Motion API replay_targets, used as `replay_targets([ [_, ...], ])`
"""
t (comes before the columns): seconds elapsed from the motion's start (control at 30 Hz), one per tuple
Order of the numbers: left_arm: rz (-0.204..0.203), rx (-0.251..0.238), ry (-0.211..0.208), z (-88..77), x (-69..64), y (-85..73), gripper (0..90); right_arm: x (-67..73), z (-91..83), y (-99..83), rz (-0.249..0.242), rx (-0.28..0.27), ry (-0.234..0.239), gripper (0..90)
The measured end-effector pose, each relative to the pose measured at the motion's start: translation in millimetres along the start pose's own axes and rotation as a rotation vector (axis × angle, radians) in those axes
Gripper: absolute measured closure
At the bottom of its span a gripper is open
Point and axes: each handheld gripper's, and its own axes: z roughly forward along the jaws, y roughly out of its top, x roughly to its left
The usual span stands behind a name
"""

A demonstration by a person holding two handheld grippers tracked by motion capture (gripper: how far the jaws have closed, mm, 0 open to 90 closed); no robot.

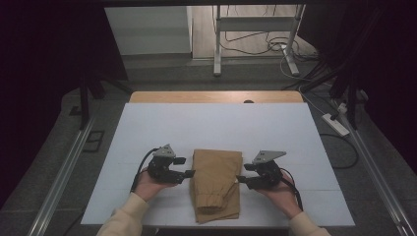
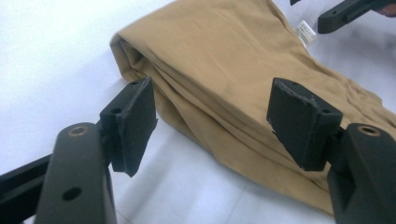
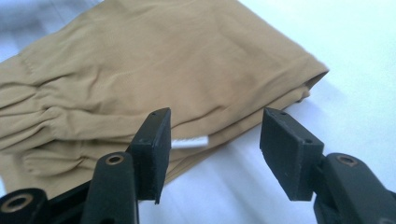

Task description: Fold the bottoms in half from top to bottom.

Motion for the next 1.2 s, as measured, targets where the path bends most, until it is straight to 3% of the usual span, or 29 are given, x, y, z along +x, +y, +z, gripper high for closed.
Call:
replay_targets([
  [0.23,-0.013,0.012,-0.001,8.9,8.3,9.6,31.9,-10.4,7.3,7.7,0.022,0.007,-0.014,42.1],
  [0.37,-0.022,0.048,0.025,16.4,15.0,16.2,31.3,-15.9,9.9,14.0,0.028,0.004,-0.023,41.6],
  [0.6,-0.035,0.061,0.056,30.4,28.4,29.7,31.1,-28.8,21.0,26.8,0.037,0.003,-0.048,41.3],
  [0.87,-0.045,0.079,0.044,44.4,40.0,38.9,30.6,-43.6,37.4,39.3,0.067,0.011,-0.037,39.3],
  [1.2,-0.058,0.094,0.029,50.2,46.5,35.9,27.9,-45.2,48.9,42.3,0.075,0.051,-0.01,35.1],
])
